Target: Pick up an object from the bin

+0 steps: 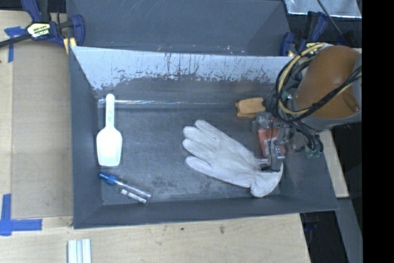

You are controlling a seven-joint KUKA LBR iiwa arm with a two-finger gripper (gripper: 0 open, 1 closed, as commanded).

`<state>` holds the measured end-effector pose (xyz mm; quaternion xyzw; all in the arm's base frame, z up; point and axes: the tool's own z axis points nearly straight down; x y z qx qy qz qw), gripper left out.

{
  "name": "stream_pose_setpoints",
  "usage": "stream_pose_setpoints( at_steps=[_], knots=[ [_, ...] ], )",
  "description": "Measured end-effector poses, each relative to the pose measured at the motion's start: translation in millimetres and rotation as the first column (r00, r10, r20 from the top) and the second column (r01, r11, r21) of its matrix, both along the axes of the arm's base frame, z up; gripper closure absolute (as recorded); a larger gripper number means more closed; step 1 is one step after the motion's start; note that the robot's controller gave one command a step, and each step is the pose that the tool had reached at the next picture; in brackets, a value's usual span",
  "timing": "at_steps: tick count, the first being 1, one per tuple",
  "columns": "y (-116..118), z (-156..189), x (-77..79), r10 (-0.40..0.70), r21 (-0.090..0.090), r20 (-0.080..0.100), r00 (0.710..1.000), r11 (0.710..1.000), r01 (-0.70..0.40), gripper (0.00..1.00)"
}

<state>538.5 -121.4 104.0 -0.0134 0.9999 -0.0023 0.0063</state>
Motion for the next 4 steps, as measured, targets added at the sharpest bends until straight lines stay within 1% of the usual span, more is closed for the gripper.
stream_pose_setpoints(
  at_steps=[1, 2, 3, 4],
  knots=[
    [6, -26, -3.0, -0.032, 0.006, -0.007, 0.999, 0.999, 0.032, 0.00],
    [26, -30, 4.9, 0.065, 0.002, -0.012, 0.998, 0.998, -0.065, 0.00],
    [56, -32, 33.4, -0.005, 0.003, -0.005, 1.000, 1.000, 0.005, 1.00],
    [56, -32, 33.4, -0.004, 0.003, -0.005, 1.000, 1.000, 0.004, 1.00]
  ],
)
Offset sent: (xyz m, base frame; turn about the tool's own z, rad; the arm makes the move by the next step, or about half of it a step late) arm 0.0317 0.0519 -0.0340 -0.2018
